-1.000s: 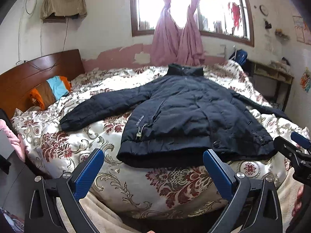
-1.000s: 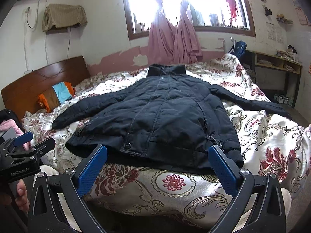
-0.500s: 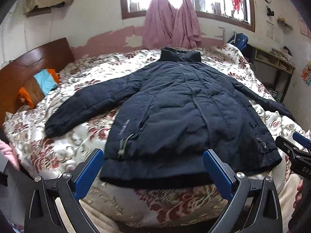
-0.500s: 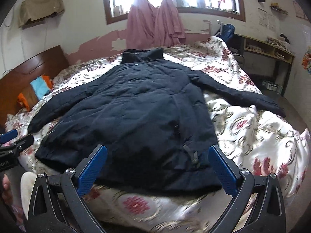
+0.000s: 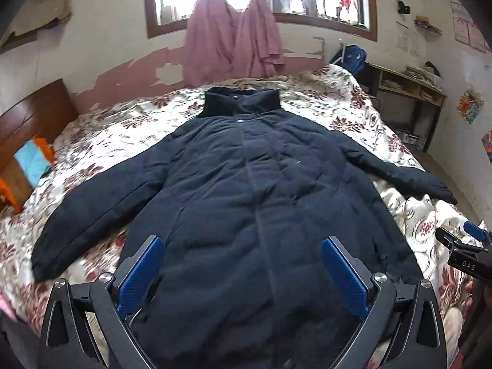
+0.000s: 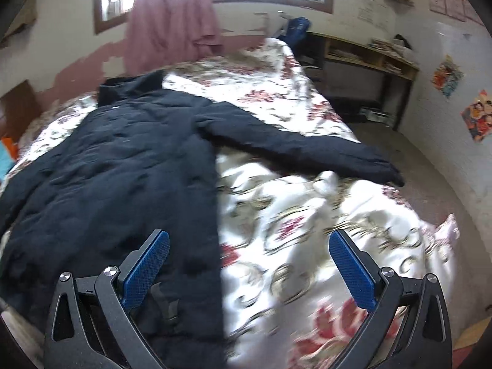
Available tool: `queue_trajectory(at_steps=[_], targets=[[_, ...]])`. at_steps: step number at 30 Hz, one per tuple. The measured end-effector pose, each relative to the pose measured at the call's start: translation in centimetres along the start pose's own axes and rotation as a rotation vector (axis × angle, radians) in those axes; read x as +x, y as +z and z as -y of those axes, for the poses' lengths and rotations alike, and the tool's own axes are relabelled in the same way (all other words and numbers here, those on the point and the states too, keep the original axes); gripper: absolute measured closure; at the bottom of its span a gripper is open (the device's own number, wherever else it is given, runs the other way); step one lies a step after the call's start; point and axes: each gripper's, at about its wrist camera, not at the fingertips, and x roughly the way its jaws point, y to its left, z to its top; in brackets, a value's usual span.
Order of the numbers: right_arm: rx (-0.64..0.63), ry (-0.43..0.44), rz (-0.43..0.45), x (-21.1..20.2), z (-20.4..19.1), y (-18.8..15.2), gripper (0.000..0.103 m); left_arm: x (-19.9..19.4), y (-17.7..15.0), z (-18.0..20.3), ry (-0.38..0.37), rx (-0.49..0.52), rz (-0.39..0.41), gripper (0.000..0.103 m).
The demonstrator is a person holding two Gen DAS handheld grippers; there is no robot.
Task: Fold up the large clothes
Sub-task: 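Move the open right tool down to the jacket sleeve beside it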
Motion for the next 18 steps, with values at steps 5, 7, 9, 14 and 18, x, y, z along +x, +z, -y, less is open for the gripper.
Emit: queue_trajectory(at_steps=[5, 7, 9, 14, 18], targets=[[0.013, -0.062, 0.002, 2.4, 2.5, 1.6, 0.001, 3.4, 2.5, 2.6, -0.029, 0.019, -0.012, 0.0], [0.008, -0.075, 0.001, 3.5, 3.3, 2.3, 0.001, 4.7, 3.4, 3.4, -0.037, 0.02, -0.014, 0.0], [0.002, -0.093, 0.005, 4.8, 3.9, 3.0, 0.001, 5.9, 4.2, 4.1, -0.044, 0.02, -0.017, 0.0], [-0.006, -0.064, 0.023, 7.6, 5.2, 4.6, 0.001, 9.7, 6.3, 5.7, -0.06, 0.019, -0.034, 0.0], [0.139, 0.02, 0.013, 9.9, 7.8, 5.5, 0.001, 13.3, 8.0, 7.1, -0.07, 0.018, -0.037, 0.0]])
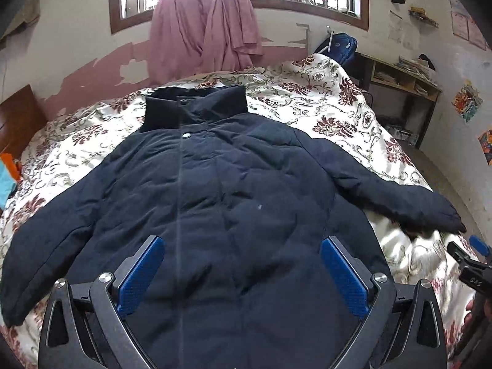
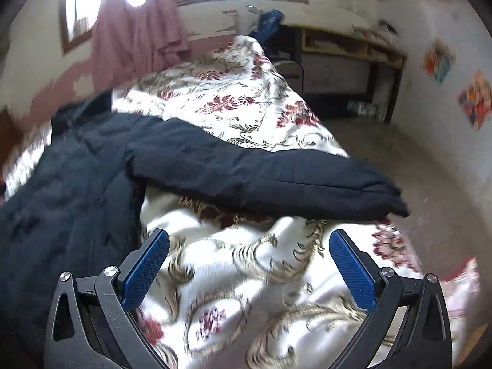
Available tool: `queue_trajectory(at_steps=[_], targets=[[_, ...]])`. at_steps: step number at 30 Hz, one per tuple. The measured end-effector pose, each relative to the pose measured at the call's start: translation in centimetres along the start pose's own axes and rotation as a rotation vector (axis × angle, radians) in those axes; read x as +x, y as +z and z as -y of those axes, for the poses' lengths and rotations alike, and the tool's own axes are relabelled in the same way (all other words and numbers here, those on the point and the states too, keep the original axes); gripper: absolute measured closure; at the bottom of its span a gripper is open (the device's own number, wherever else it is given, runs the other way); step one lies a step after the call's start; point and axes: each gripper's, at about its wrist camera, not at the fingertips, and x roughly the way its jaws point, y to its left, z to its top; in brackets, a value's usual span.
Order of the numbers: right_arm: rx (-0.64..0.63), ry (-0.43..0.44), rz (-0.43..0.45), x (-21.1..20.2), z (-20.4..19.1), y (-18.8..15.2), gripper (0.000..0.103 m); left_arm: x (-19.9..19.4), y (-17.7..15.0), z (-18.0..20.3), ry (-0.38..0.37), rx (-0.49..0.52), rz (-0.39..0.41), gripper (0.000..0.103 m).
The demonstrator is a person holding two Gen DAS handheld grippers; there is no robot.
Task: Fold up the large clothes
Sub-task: 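Move the open right tool down to the jacket sleeve beside it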
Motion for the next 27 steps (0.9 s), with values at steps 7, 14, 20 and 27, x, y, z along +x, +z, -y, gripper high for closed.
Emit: queue_trajectory(at_steps=[7, 14, 20, 27], targets=[[0.356, 0.089, -0.037, 4.9, 4.1, -0.5, 0.001, 5.0, 3.4, 2.3, -0.059, 0.009, 0.047, 0.0], [0.619, 0.081, 0.017, 7.9, 6.1, -2.1, 0.002, 10.7, 5.3, 6.8, -0.15, 0.065, 0.028, 0.0], [0.721, 0.036, 0.06, 10.0, 7.2, -1.9, 0.03, 16.0, 4.8, 10.8, -0.153, 0.137, -0.091, 0.0], [0.813, -0.006, 0.011, 12.9, 8.5, -2.4, 0.064, 19.7, 2.9, 12.7, -0.094, 0.222, -0.182, 0.0]])
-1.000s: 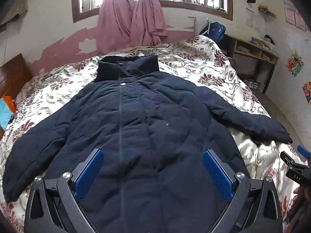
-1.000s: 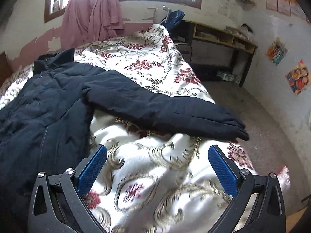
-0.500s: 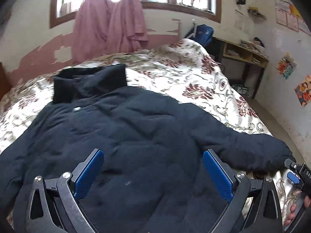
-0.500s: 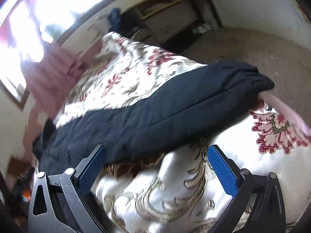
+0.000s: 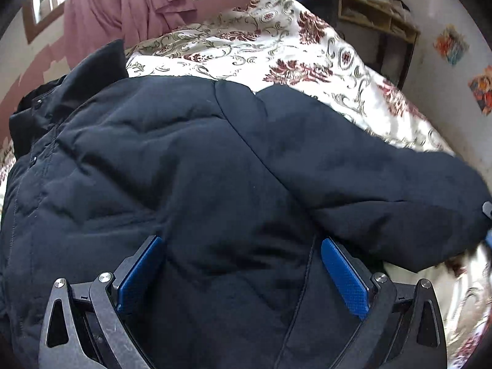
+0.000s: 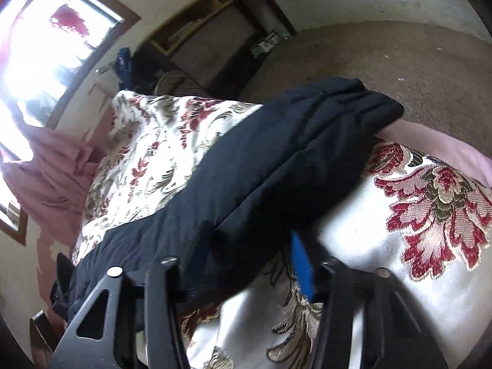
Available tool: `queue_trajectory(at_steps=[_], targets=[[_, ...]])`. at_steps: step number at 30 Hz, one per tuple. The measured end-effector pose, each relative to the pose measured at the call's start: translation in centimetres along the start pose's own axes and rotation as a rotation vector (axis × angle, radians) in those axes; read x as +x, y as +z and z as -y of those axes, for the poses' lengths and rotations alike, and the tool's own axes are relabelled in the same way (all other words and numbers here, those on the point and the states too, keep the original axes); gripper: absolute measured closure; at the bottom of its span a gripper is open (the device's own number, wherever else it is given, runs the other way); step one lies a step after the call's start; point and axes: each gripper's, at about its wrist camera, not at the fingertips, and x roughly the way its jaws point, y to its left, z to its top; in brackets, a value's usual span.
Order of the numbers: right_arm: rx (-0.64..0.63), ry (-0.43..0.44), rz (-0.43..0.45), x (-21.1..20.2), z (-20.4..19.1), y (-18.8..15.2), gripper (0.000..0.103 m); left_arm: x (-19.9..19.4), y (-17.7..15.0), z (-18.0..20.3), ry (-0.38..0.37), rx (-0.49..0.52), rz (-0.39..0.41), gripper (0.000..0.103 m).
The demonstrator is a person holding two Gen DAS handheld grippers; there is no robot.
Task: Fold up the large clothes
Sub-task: 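Move the open right tool down to the jacket sleeve beside it, then grasp the sleeve with the right tool and lift it across the jacket body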
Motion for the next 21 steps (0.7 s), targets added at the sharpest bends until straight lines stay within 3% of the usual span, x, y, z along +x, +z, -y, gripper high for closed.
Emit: queue_trajectory(at_steps=[1, 3, 6, 13, 21], targets=[[0.007, 0.0, 0.001, 0.2, 0.1, 0.1, 0.067, 0.2, -0.1, 0.2, 0.009, 0.013, 0.001, 0.0], [0.015, 0.006, 0.006, 0.4, 0.2, 0.4, 0.085, 0.6, -0.4, 0.6, 0.027, 0.035, -0.002, 0.0], [0.0, 0.035, 0.028, 0.0, -0.1, 0.8, 0.098, 0.3, -0.4, 0.2, 0.008, 0.026, 0.0, 0.0], [-0.168, 0.099, 0.16, -5.0, -5.2, 2.1, 0.1, -4.7, -0.3, -3.1, -0.086, -0.046, 0.03, 0.0], [-0.535, 0.185, 0.353, -13.4, -18.2, -1.0, 0.1, -13.1, -3.4, -12.7, -0.008, -0.132, 0.058, 0.0]])
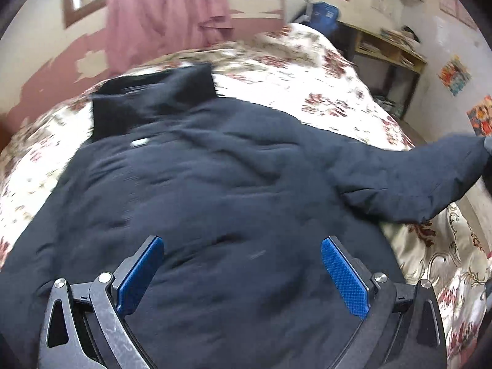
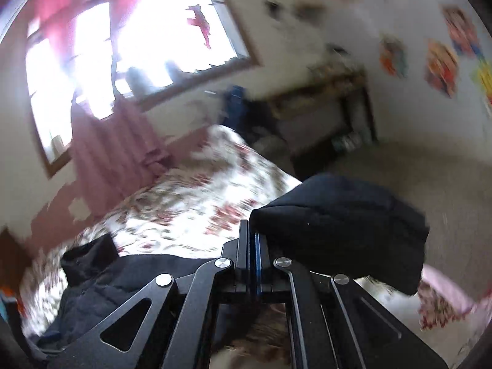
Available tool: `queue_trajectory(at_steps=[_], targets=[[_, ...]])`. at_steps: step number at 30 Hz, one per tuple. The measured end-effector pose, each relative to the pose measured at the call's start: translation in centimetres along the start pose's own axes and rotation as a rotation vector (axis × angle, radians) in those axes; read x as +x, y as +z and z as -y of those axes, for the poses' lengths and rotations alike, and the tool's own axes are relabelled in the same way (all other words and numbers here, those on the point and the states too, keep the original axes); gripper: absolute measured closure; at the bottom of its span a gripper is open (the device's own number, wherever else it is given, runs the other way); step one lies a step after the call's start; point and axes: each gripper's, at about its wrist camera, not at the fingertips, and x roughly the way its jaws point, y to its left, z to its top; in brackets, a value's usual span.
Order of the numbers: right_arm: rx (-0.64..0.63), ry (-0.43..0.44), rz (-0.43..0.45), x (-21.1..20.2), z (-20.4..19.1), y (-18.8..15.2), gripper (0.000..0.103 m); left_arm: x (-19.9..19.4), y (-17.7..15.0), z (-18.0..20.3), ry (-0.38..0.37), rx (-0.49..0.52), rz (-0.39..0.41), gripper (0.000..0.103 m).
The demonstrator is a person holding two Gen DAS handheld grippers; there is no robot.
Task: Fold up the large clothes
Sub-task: 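Grasp the sleeve with the right tool and lift it across the jacket body, then lay the sleeve onto the jacket back and open the right tool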
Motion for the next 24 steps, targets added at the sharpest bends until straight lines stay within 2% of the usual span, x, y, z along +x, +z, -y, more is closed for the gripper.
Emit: queue_trajectory(at_steps=[5, 9, 11, 13, 17, 19, 21, 24], targets=[[-0.277, 0.137, 0.085, -3.8, -12.3, 1.2, 0.1, -4.5, -2.2, -8.6, 0.053, -0.123, 0.03, 0.0], [-0.465, 0.261, 0.083, -6.3, -20.9, -0.7, 0.1, -7.6, -4.9, -15.3, 0.116, -0.214, 0.05, 0.0], [-0.582, 0.325, 0.062, -7.3, -25.5, -3.0, 0.1, -8.7, -5.9, -17.7, 0.145, -0.248, 0.056, 0.0], [-0.682, 0.386, 0.024, -8.1, -29.2, -6.1, 0.1, -9.8, -7.4, -20.5, 0.171, -0.295, 0.061, 0.0], [-0.821, 0.463, -0.092, -9.0, -33.2, -12.9, 0.1, -10.9, -10.6, -25.0, 0.173, -0.399, 0.073, 0.0], [-0.865, 0.47, -0.167, -8.9, -33.6, -16.3, 0.1, -10.8, -11.7, -26.4, 0.164, -0.431, 0.073, 0.0], [-0.87, 0.49, -0.287, -7.9, -33.5, -20.0, 0.1, -10.2, -12.7, -27.6, 0.163, -0.447, 0.068, 0.0], [-0.869, 0.506, -0.441, -6.1, -32.3, -23.0, 0.091, -9.3, -13.8, -28.4, 0.156, -0.445, 0.058, 0.0]])
